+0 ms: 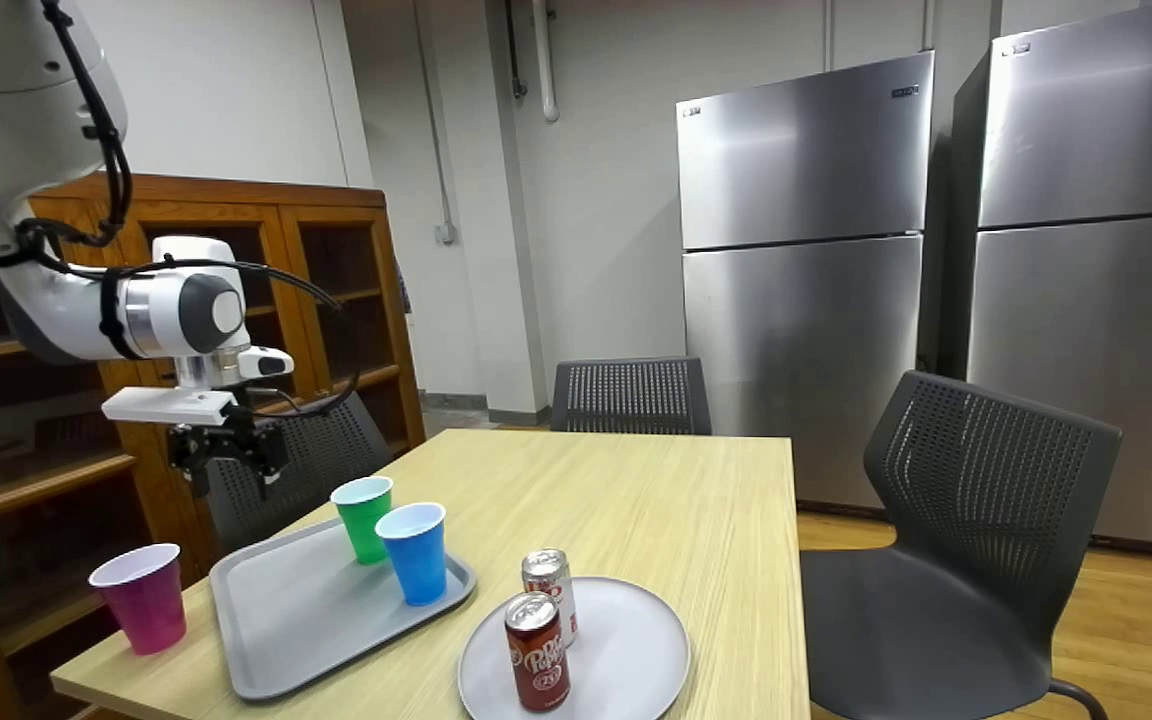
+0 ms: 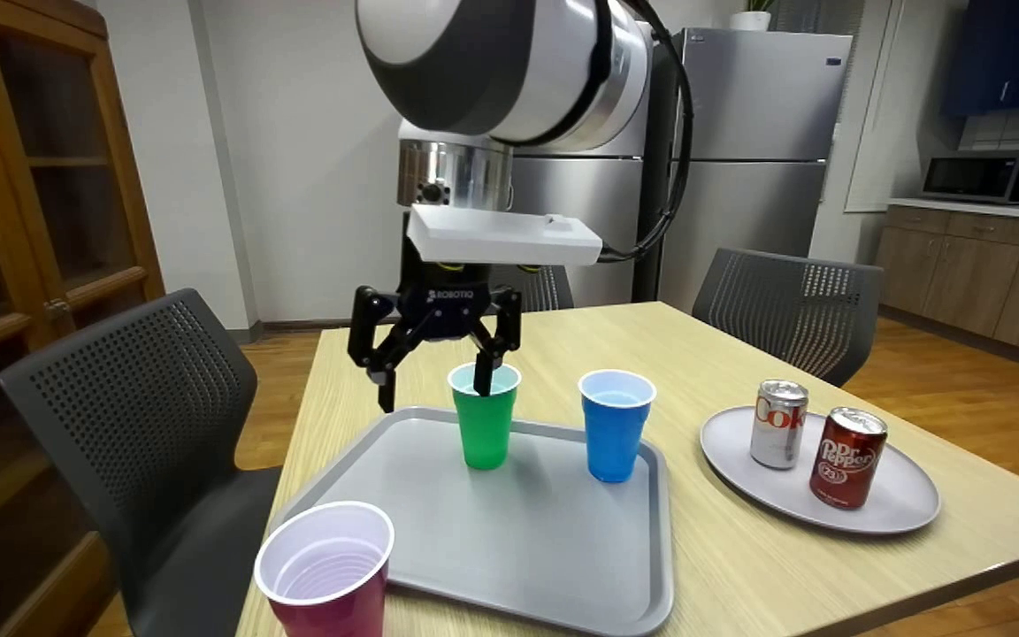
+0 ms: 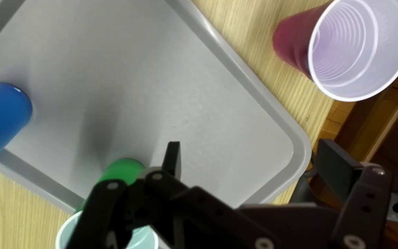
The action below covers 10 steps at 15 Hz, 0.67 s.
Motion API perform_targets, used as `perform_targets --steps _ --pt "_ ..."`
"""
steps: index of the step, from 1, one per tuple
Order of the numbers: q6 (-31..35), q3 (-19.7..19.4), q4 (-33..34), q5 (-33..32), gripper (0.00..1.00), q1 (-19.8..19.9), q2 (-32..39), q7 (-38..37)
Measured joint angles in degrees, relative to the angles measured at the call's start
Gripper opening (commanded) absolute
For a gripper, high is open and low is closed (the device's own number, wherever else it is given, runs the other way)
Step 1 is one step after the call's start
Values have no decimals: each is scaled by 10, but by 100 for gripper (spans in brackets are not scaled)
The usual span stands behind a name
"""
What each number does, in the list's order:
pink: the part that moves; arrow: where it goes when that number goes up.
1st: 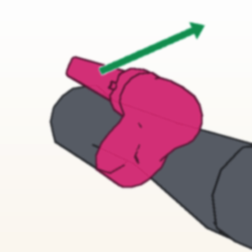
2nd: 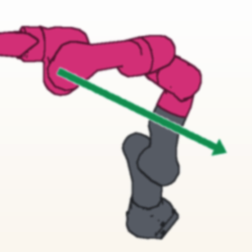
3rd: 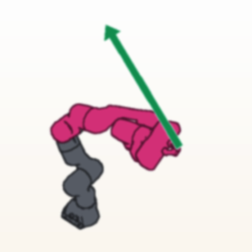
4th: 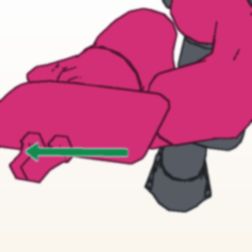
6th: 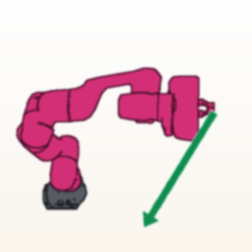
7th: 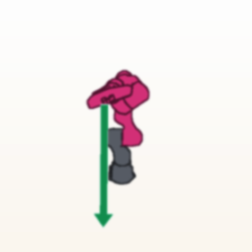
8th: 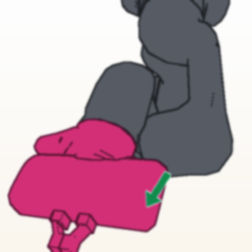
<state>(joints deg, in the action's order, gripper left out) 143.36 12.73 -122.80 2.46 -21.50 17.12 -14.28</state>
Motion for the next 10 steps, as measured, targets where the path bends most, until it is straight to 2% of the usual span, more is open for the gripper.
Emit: perform_targets --steps 5,10 --pt "-3 -9 6 -16 100 22 0 45" --pt "-12 -24 21 -57 100 27 0 50"
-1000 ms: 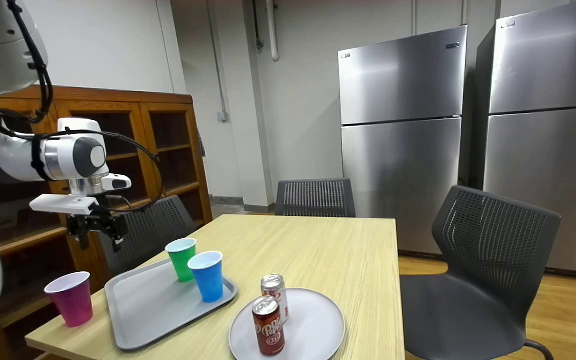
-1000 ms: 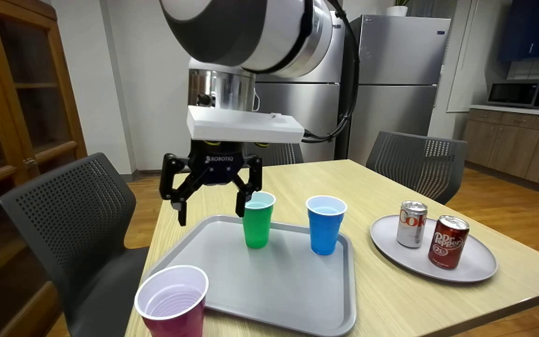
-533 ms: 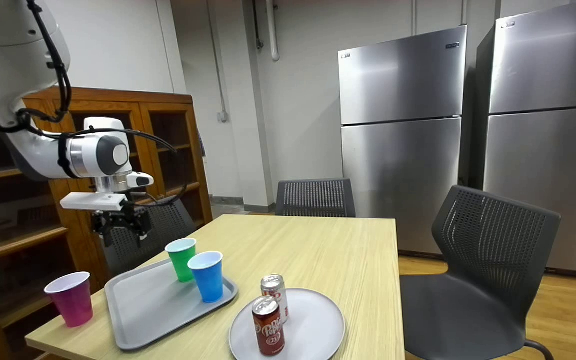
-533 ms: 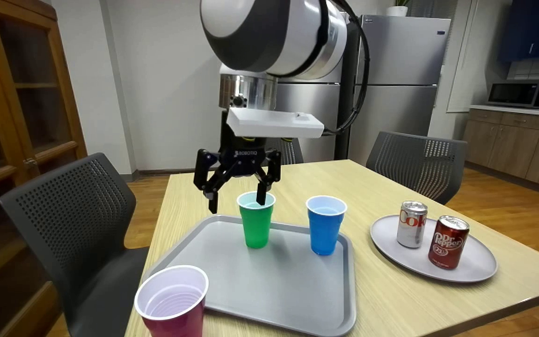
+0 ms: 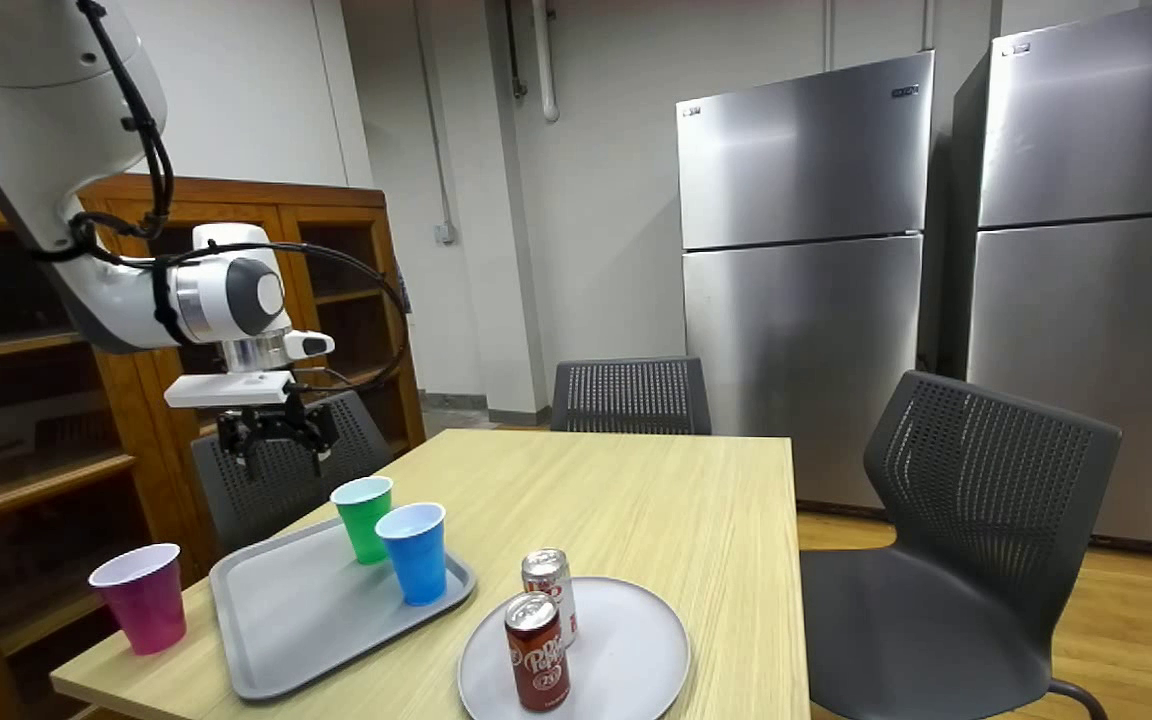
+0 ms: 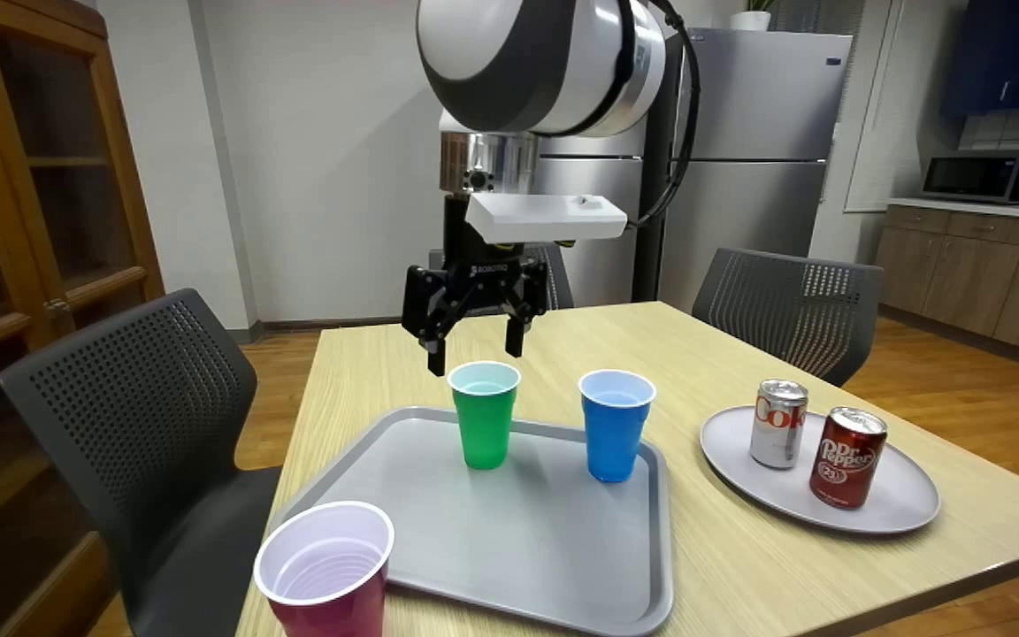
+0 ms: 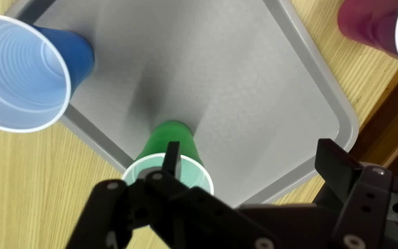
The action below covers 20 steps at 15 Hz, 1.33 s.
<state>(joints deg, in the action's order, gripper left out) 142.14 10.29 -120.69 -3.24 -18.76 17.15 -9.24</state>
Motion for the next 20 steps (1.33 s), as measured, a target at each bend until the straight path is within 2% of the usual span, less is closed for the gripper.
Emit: perform_targets --steps 14,20 --pt "0 -43 54 -5 100 43 45 0" --pt "0 -45 91 -5 100 46 87 0"
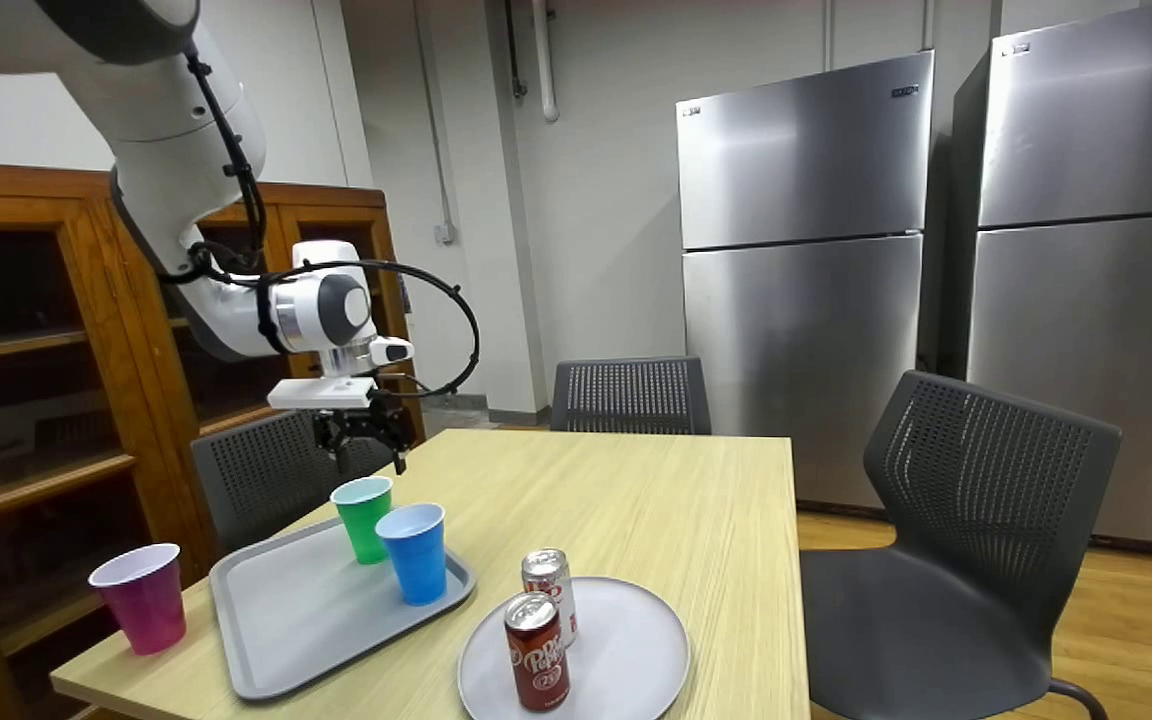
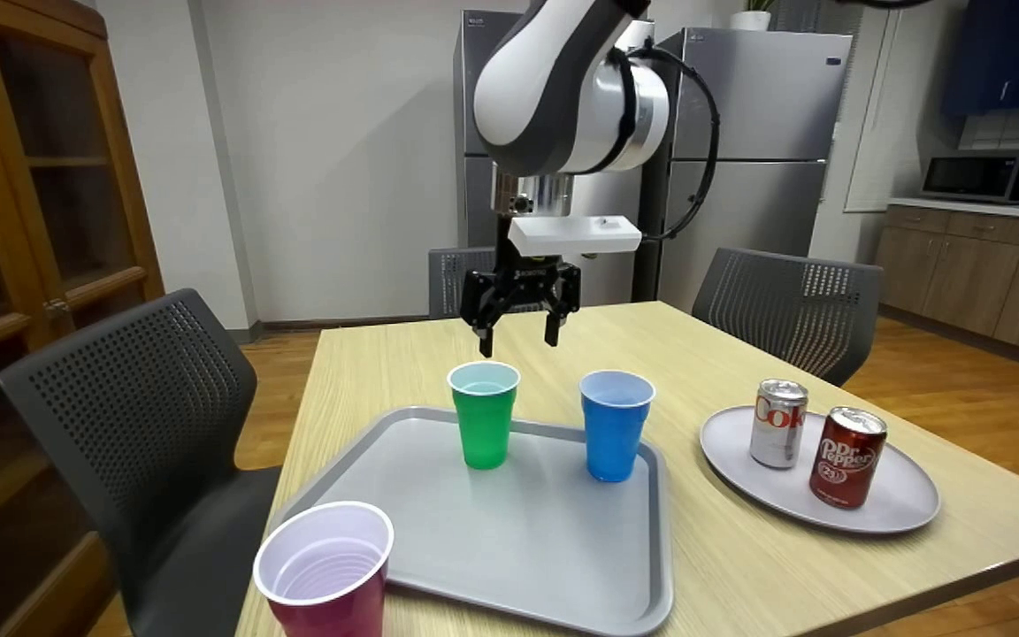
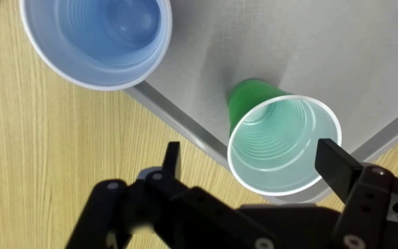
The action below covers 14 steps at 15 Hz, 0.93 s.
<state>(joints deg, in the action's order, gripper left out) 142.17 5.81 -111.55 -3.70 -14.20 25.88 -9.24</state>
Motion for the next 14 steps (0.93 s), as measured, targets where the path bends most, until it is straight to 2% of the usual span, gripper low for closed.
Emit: perform_targets --steps 13,14 --pt "0 -1 75 0 100 -1 87 0" --pt "0 -1 78 0 75 -1 90 0"
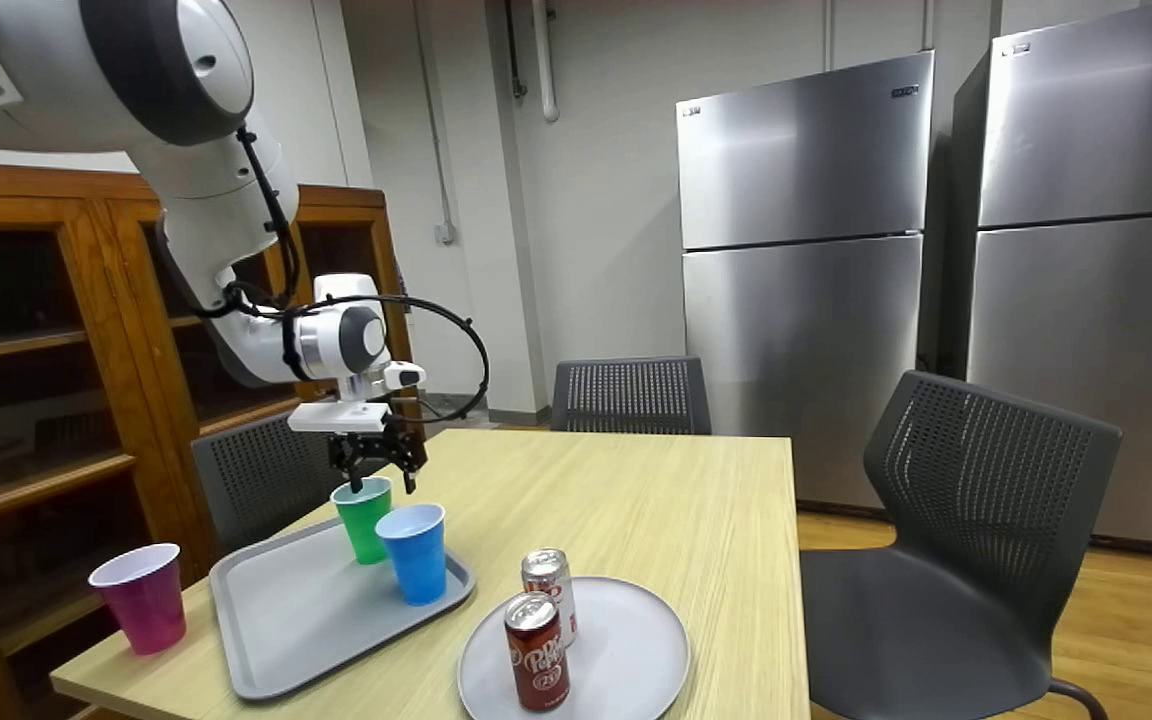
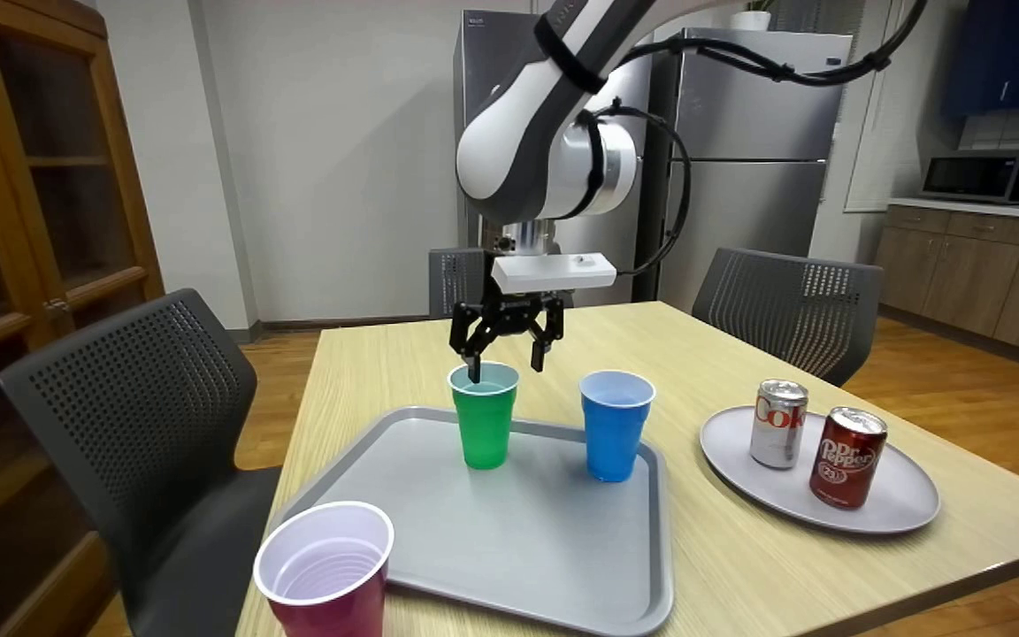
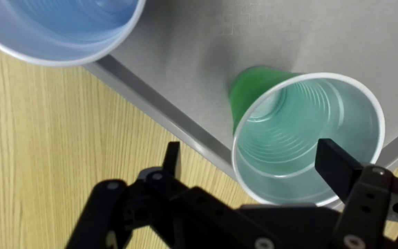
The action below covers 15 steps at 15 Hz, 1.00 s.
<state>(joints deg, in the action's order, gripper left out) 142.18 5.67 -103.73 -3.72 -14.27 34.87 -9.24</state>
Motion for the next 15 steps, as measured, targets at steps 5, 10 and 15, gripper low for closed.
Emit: perform_targets --steps 5,10,15 --pt "0 -1 7 0 42 -1 4 0" --pt "0 -1 11 0 3 -1 6 0" --pt "0 -1 14 0 1 -2 8 0"
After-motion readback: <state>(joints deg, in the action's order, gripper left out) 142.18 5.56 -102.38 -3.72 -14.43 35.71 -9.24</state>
